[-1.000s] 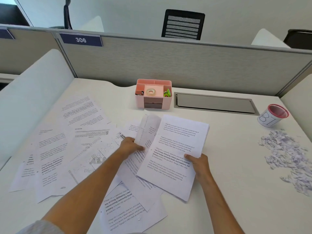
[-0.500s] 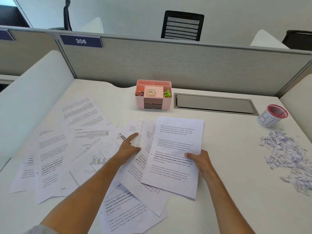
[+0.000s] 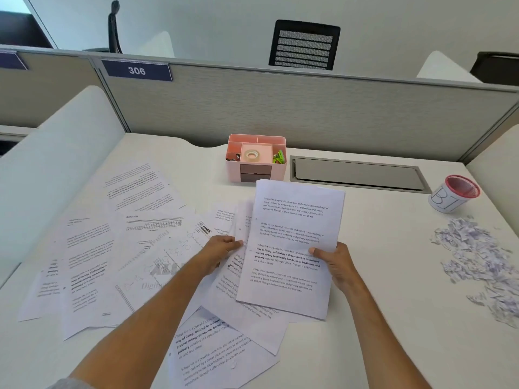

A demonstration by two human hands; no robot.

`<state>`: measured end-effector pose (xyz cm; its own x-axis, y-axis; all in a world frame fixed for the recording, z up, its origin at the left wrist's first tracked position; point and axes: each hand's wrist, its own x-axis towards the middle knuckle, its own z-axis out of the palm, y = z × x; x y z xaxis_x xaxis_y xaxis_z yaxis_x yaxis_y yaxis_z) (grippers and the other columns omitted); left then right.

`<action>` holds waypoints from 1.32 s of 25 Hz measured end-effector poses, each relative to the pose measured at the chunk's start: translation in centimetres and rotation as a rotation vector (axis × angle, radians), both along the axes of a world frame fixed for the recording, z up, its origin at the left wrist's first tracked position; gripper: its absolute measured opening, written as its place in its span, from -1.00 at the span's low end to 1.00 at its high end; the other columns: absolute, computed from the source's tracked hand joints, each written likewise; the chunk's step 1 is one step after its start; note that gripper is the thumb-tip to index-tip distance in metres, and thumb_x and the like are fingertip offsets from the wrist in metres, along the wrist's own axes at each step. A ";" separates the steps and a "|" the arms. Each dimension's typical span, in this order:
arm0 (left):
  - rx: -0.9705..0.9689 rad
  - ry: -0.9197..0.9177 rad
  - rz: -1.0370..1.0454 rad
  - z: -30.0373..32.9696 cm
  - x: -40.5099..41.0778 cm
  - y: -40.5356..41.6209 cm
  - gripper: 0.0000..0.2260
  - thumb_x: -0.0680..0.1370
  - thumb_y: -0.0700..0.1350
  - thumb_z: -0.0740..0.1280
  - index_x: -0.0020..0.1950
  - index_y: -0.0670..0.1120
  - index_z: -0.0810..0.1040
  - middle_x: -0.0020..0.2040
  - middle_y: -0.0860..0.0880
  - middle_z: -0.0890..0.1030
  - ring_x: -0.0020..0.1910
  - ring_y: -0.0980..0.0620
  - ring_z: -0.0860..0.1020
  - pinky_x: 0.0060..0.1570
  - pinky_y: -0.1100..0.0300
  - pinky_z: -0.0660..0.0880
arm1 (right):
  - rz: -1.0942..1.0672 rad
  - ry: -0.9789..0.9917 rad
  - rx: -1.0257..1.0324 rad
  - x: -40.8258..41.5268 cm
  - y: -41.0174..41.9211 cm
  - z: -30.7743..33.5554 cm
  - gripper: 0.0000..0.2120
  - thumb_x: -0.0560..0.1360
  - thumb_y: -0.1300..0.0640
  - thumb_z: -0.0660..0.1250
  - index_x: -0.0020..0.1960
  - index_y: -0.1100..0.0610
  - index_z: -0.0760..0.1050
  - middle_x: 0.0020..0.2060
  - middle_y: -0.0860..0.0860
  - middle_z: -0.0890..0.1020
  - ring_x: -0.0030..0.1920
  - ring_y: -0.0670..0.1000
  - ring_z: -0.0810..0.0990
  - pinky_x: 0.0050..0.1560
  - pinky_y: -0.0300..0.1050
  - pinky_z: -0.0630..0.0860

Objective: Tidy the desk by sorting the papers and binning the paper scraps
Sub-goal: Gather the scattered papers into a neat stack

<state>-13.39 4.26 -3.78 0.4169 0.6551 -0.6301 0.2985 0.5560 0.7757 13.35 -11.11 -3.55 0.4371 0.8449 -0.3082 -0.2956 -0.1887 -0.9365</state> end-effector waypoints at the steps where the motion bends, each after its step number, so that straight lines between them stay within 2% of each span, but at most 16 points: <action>1: 0.026 0.012 0.029 0.0 0.1 0.0 -0.85 0.50 -0.15 0.45 -0.21 -0.18 0.58 -0.01 -0.24 0.68 -0.03 -0.21 0.66 0.07 -0.05 0.57 | -0.004 0.009 0.006 -0.1 0.0 0.1 -0.74 0.36 0.39 0.47 0.03 0.21 0.64 -0.02 0.14 0.72 -0.02 0.14 0.70 0.00 0.04 0.63; 3: 0.046 -0.001 0.110 0.0 0.3 0.1 -0.75 0.46 -0.18 0.49 -0.32 -0.15 0.46 -0.10 -0.27 0.64 -0.07 -0.24 0.63 0.06 -0.13 0.56 | -0.015 0.026 0.023 -0.2 0.0 0.3 -0.72 0.36 0.40 0.46 0.04 0.22 0.63 -0.01 0.14 0.72 -0.01 0.14 0.70 -0.01 0.03 0.63; 5: 0.031 -0.038 0.166 0.1 0.2 0.2 -0.67 0.42 -0.19 0.52 -0.37 -0.11 0.38 -0.17 -0.25 0.60 -0.09 -0.22 0.62 -0.01 -0.11 0.57 | -0.014 0.037 0.042 -0.3 0.0 0.6 -0.71 0.35 0.39 0.46 0.06 0.23 0.62 0.01 0.15 0.71 0.00 0.14 0.70 -0.03 0.01 0.64; 7: 0.011 -0.077 0.171 0.3 0.1 0.3 -0.68 0.41 -0.20 0.52 -0.35 -0.10 0.38 -0.10 -0.28 0.62 -0.08 -0.24 0.63 -0.04 -0.09 0.58 | 0.009 0.055 0.061 -0.3 0.0 1.1 -0.68 0.33 0.36 0.47 0.07 0.23 0.62 0.01 0.15 0.71 0.01 0.14 0.70 -0.05 -0.01 0.64; 9: 0.006 -0.108 0.161 0.7 0.2 0.3 -0.79 0.41 -0.24 0.52 -0.20 -0.18 0.48 0.01 -0.32 0.65 -0.06 -0.27 0.66 -0.03 -0.15 0.60 | 0.051 0.059 0.074 -0.4 0.1 1.7 -0.64 0.30 0.33 0.48 0.09 0.23 0.61 0.03 0.16 0.70 0.02 0.14 0.69 -0.01 0.01 0.64; 10: 0.012 -0.102 0.163 0.9 0.2 0.2 -0.77 0.41 -0.26 0.51 -0.05 -0.22 0.51 0.03 -0.31 0.66 -0.06 -0.28 0.67 -0.04 -0.18 0.61 | 0.073 0.046 0.076 -0.4 0.2 2.0 -0.65 0.30 0.33 0.48 0.09 0.23 0.61 0.03 0.16 0.70 0.03 0.15 0.69 0.02 0.03 0.64; 12: 0.022 -0.072 0.167 1.3 0.4 0.3 -0.58 0.40 -0.28 0.51 0.19 -0.13 0.45 0.01 -0.26 0.67 -0.09 -0.28 0.67 -0.13 -0.17 0.63 | 0.103 0.008 0.068 -0.4 0.5 2.7 -0.69 0.34 0.38 0.46 0.06 0.21 0.62 0.02 0.16 0.71 0.03 0.16 0.69 0.04 0.04 0.63; 15: 0.043 -0.104 0.135 2.0 0.5 0.4 -0.42 0.38 -0.34 0.48 0.28 0.05 0.35 -0.03 -0.20 0.69 -0.14 -0.24 0.68 -0.28 -0.06 0.63 | 0.116 -0.034 0.065 -0.2 0.8 3.5 -0.72 0.36 0.42 0.45 0.06 0.25 0.62 0.01 0.18 0.71 0.02 0.19 0.69 -0.02 0.01 0.64; 17: 0.054 -0.119 0.087 2.3 0.6 0.4 -0.49 0.38 -0.37 0.46 0.25 -0.04 0.45 -0.02 -0.19 0.70 -0.12 -0.24 0.69 -0.23 -0.07 0.63 | 0.106 -0.041 0.094 -0.1 1.0 4.1 -0.73 0.34 0.41 0.47 0.03 0.25 0.64 -0.02 0.17 0.71 0.00 0.19 0.69 -0.07 -0.02 0.64; 19: 0.049 -0.130 0.041 2.9 0.6 0.3 -0.68 0.40 -0.38 0.41 0.10 -0.15 0.57 -0.02 -0.21 0.70 -0.14 -0.21 0.69 -0.23 -0.03 0.62 | 0.104 -0.022 0.150 0.3 1.1 4.7 -0.71 0.29 0.37 0.51 0.00 0.23 0.66 -0.03 0.16 0.72 -0.01 0.17 0.69 -0.06 0.00 0.62; 21: 0.045 -0.126 0.040 3.3 0.5 0.3 -0.82 0.43 -0.38 0.36 -0.02 -0.18 0.58 -0.03 -0.25 0.70 -0.18 -0.19 0.69 -0.25 0.02 0.60 | 0.113 0.037 0.194 0.9 1.1 5.0 -0.65 0.27 0.37 0.53 0.04 0.23 0.65 0.02 0.18 0.70 0.01 0.16 0.68 -0.05 0.00 0.61; 25: 0.041 -0.217 0.072 4.3 0.5 0.2 -0.79 0.51 -0.30 0.33 0.14 -0.22 0.56 0.04 -0.22 0.69 -0.08 -0.22 0.68 -0.16 -0.02 0.62 | 0.090 0.175 0.235 1.3 0.8 4.9 -0.63 0.30 0.34 0.45 0.10 0.20 0.63 0.07 0.18 0.68 0.06 0.20 0.66 -0.04 0.04 0.61; 28: 0.028 -0.331 0.106 5.4 0.9 0.0 -0.80 0.54 -0.22 0.33 0.15 -0.20 0.57 0.05 -0.21 0.69 -0.09 -0.18 0.69 -0.19 0.01 0.64 | 0.074 0.273 0.272 0.9 0.7 4.8 -0.60 0.33 0.32 0.40 0.17 0.20 0.59 0.11 0.19 0.65 0.09 0.21 0.64 -0.03 0.10 0.60; 33: 0.063 -0.440 0.072 6.9 1.9 -0.1 -0.72 0.56 -0.09 0.32 0.19 -0.23 0.60 0.09 -0.24 0.67 0.01 -0.19 0.66 -0.08 0.00 0.62 | 0.038 0.348 0.247 -0.1 0.9 5.3 -0.47 0.35 0.30 0.39 0.32 0.22 0.48 0.21 0.18 0.61 0.18 0.24 0.60 0.08 0.16 0.59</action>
